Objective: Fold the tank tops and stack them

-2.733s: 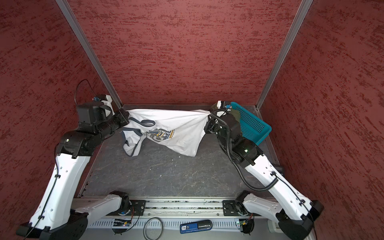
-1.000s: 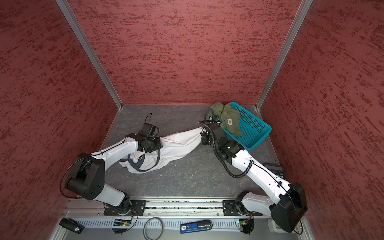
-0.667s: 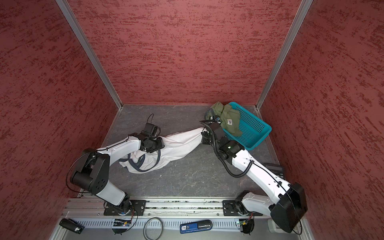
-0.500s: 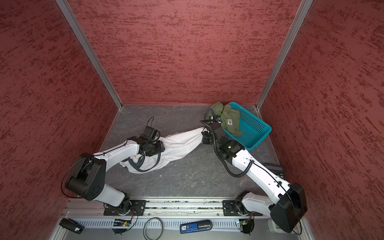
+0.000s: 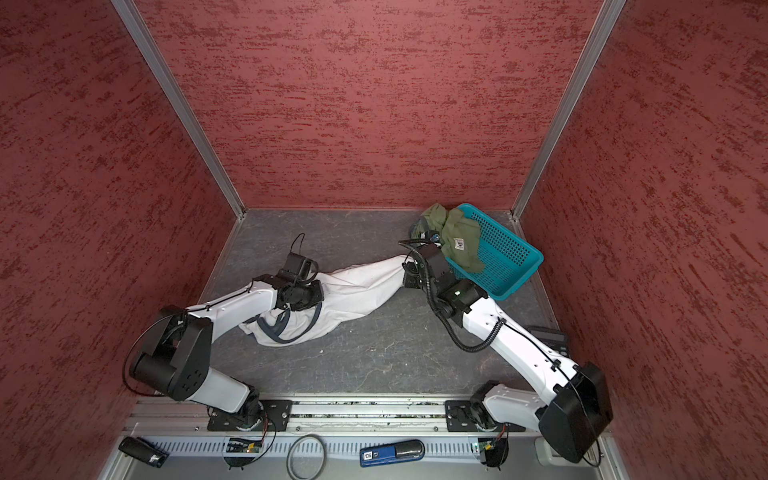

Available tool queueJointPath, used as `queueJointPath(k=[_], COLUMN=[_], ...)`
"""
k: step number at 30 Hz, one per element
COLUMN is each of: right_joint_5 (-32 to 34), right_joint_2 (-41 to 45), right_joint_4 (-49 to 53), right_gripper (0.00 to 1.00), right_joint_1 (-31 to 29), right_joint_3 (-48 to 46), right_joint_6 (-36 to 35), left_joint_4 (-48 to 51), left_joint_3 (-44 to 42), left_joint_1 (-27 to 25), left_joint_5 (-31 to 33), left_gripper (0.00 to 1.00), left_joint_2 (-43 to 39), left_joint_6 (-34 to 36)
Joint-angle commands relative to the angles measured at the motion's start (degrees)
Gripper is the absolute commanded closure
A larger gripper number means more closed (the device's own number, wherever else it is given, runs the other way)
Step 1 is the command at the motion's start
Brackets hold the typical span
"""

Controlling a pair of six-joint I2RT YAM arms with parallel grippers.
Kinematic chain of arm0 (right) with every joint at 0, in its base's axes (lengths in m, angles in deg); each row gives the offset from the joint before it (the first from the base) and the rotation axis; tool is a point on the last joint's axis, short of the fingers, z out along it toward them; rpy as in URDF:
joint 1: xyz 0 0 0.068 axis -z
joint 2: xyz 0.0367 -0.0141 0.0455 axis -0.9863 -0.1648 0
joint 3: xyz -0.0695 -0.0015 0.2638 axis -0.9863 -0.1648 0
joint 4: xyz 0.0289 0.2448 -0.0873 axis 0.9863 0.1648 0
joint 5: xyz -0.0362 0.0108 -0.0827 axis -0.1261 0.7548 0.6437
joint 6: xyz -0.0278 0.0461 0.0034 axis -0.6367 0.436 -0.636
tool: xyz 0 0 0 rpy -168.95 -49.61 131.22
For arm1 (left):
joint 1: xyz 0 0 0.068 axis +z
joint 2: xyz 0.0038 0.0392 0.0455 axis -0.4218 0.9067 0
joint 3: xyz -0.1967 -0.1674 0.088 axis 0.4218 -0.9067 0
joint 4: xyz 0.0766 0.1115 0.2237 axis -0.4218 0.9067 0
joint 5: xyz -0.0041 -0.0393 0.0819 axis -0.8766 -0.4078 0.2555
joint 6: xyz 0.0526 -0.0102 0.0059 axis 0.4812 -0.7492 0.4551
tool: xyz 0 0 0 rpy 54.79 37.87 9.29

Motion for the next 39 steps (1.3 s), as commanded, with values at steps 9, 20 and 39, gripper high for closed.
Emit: queueJointPath(k=[9, 20, 39], right_joint_5=[3.5, -5.0, -23.8], right_joint_2=[5.4, 2.5, -14.8], right_joint_4=[8.4, 9.9, -4.9], right_gripper=[1.00, 1.00, 0.42], right_joint_1=[0.5, 0.5, 5.2], right_joint_3=[6.5, 16.5, 1.2], right_joint_6=[-3.2, -4.3, 1.7], left_joint_4=[15.1, 23.0, 19.7], left_joint_3=[13.8, 27.7, -0.1], left_joint_1=[2.1, 19.3, 24.6], left_joint_5=[4.6, 1.1, -7.4], left_gripper=[1.00, 1.00, 1.00], left_joint_2=[-18.3, -28.9, -27.7], left_joint_6=[6.0, 8.6, 4.3])
